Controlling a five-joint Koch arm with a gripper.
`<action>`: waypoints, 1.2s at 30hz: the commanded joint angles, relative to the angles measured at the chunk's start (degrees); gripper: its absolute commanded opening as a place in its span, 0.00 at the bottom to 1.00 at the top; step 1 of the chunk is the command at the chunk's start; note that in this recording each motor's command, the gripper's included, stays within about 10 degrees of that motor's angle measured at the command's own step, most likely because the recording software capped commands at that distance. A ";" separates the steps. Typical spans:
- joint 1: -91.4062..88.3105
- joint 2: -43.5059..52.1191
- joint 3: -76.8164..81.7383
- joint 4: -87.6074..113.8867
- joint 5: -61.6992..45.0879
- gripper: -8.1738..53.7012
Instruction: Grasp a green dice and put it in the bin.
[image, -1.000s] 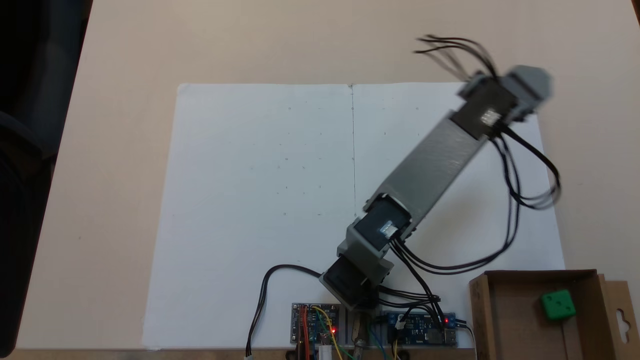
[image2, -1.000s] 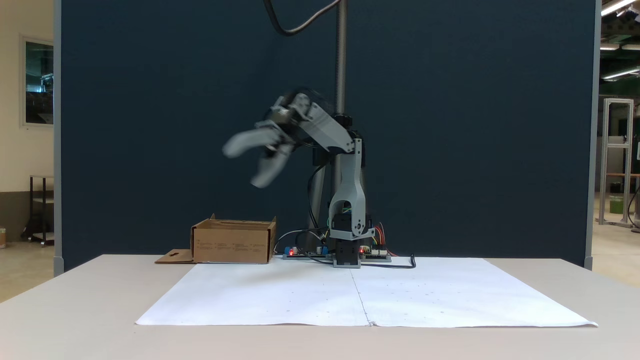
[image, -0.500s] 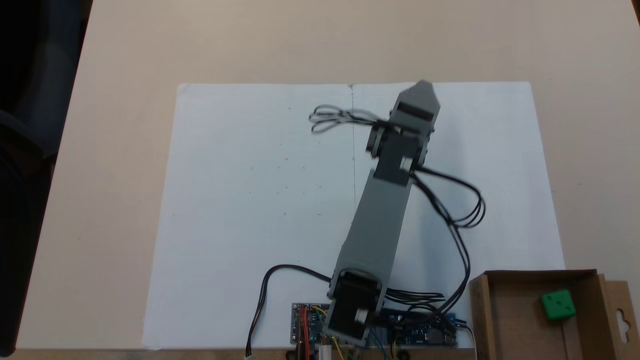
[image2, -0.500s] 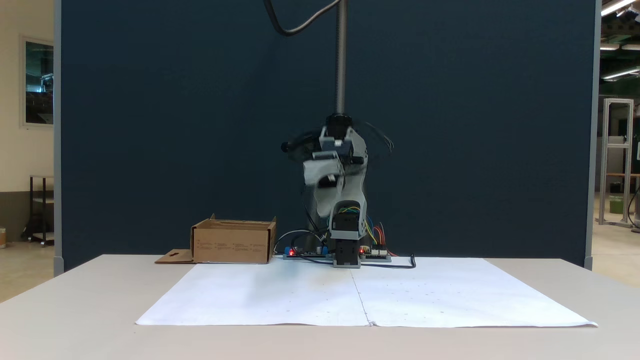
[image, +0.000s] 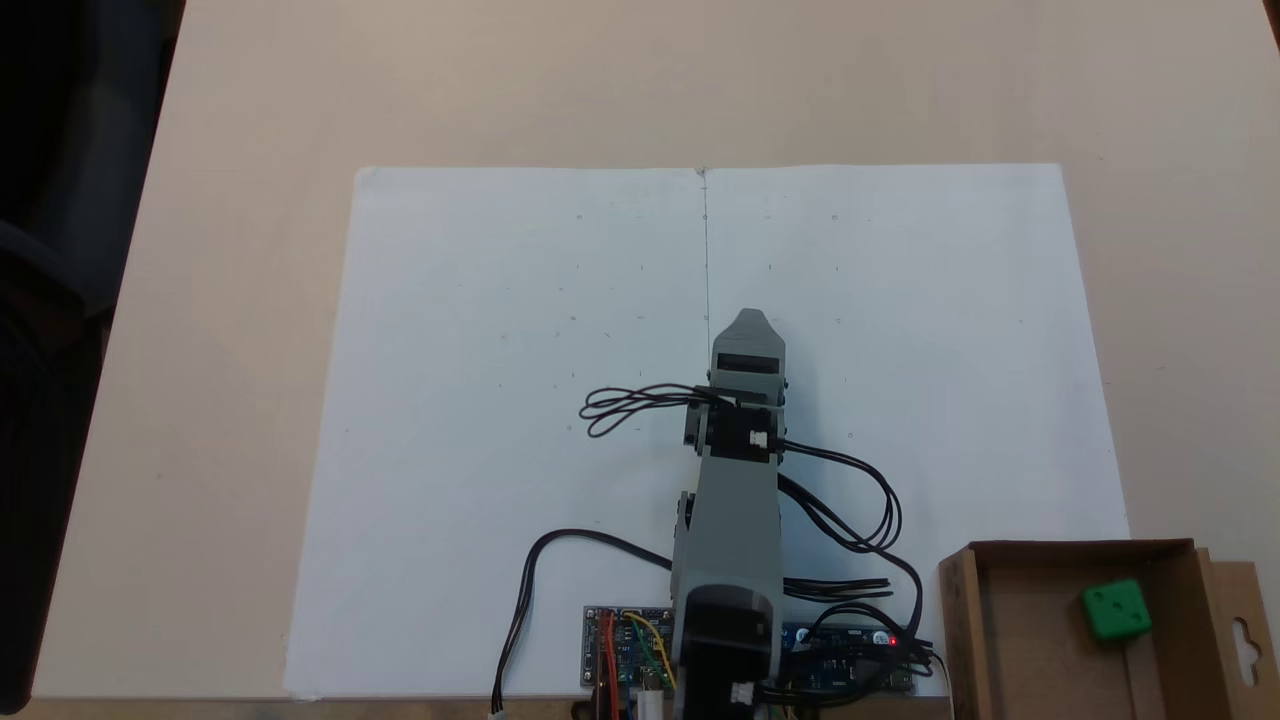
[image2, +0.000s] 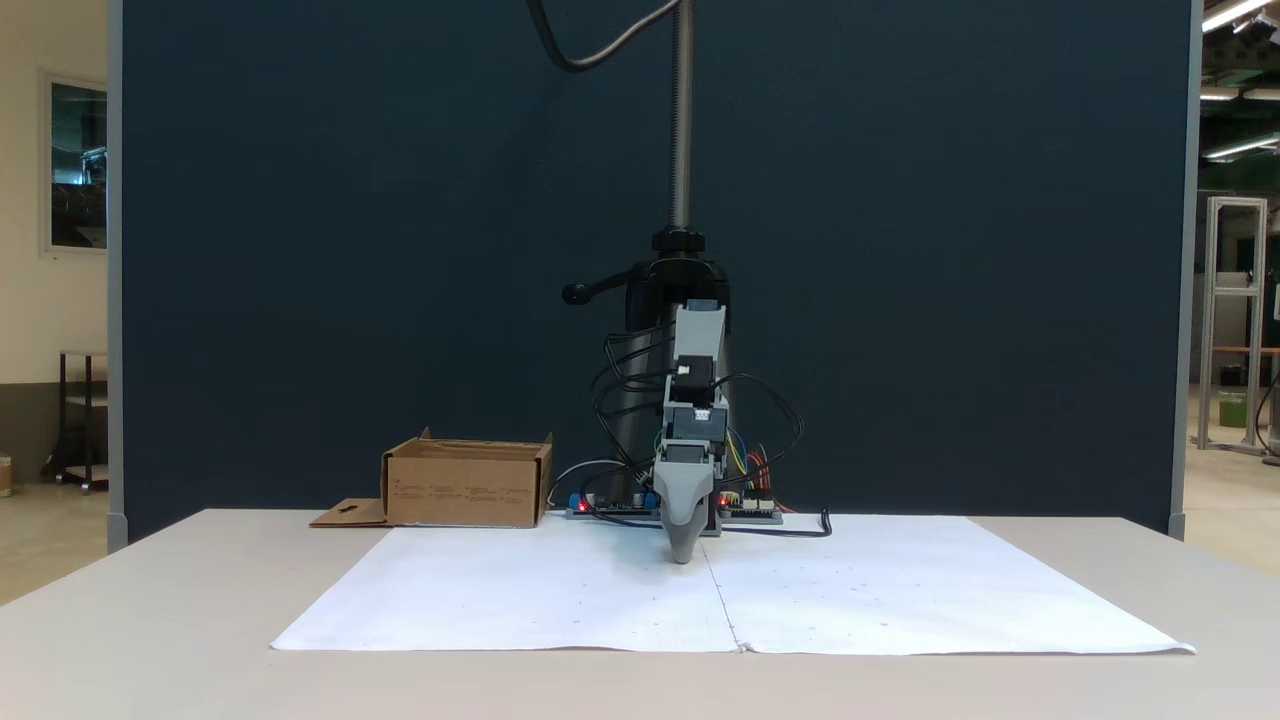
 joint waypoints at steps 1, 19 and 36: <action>-0.88 6.50 4.48 -9.21 -4.92 0.81; -1.76 6.94 16.70 -50.34 -4.66 0.84; -1.93 6.86 16.70 -65.55 -4.66 0.84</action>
